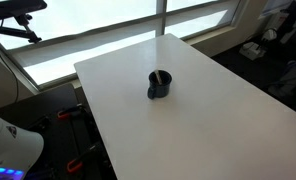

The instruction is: Remove the marker from the cup and put it on the table

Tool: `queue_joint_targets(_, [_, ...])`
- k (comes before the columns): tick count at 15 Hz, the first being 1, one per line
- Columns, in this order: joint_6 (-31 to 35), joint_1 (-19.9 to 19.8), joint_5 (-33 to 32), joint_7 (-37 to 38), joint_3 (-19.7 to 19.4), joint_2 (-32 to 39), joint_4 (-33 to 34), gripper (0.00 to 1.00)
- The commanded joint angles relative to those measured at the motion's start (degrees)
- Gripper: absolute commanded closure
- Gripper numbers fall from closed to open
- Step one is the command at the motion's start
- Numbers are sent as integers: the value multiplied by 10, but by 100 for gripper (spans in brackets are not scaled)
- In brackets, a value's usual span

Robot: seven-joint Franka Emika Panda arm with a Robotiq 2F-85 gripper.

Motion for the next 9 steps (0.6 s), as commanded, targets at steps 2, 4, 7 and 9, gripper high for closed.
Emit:
queue_joint_targets(2, [39, -12, -13, 23, -4, 80, 13, 0])
queue_joint_targets(4, [37, -17, -23, 37, -8, 107, 16, 0])
queue_joint_targets(7, [36, -11, -13, 13, -14, 99, 2, 0])
queue_joint_targets(9, [36, -10, -13, 13, -14, 96, 2, 0])
